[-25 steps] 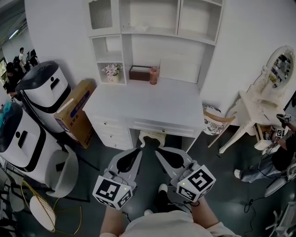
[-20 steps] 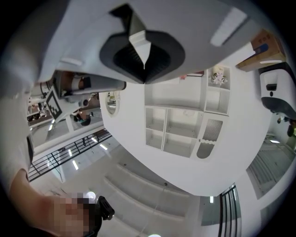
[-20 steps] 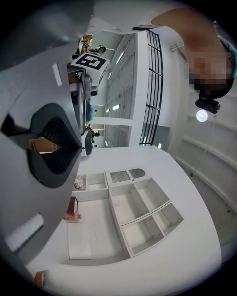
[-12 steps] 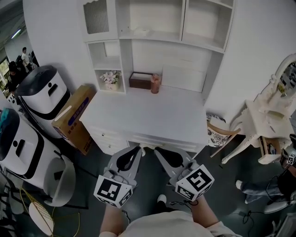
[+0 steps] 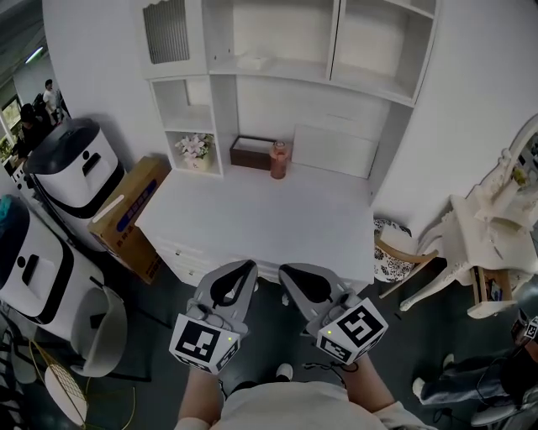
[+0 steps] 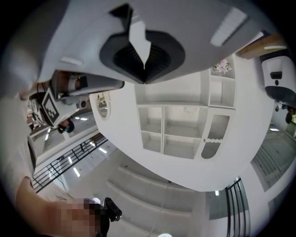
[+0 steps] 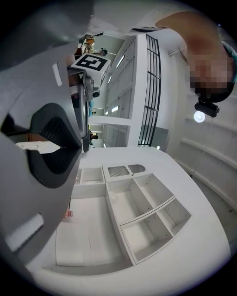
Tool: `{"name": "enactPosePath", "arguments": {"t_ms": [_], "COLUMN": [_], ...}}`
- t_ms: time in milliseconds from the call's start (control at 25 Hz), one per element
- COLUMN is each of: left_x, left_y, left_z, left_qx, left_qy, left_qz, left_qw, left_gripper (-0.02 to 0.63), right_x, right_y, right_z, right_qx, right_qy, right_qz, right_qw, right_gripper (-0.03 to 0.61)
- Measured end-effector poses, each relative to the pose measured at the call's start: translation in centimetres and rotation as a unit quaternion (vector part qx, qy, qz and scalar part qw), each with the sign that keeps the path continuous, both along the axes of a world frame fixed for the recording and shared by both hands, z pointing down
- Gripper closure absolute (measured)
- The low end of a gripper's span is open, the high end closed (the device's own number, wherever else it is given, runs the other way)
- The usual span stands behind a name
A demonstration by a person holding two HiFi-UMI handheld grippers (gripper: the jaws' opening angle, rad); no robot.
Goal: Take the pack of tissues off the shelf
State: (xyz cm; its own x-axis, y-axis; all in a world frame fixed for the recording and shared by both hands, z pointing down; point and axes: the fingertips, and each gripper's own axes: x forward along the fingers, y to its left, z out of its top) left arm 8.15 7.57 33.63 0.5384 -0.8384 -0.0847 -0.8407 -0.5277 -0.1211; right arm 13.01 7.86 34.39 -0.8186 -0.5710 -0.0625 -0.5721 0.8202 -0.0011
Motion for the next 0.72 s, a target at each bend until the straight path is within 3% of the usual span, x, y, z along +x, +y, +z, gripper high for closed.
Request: {"name": "enactPosePath", "arguments": {"t_ms": [360,720], "left_x": [0.1,-1.6], "left_y": [-2.8,-7.0], "left_z": [0.3,0.9], "left_qx": [-0.001,-0.006], "left_qy": [-0.011,-0.020], "left_qz": [-0.019,0.006], "left_qw": [0.9997,0.9998], "left_gripper": [0.612,0.612], "right_x": [0.1,-1.6], "right_y": [-2.8,-7.0], "right_z": [0.0,0.0], "right_qx": [0.000,-0.003], "right_qy": [-0.001,-0.003], "right_qz": [-0.014,0.015], "right_qw": [1.000,1.000], "right_gripper": [0.577,0.577]}}
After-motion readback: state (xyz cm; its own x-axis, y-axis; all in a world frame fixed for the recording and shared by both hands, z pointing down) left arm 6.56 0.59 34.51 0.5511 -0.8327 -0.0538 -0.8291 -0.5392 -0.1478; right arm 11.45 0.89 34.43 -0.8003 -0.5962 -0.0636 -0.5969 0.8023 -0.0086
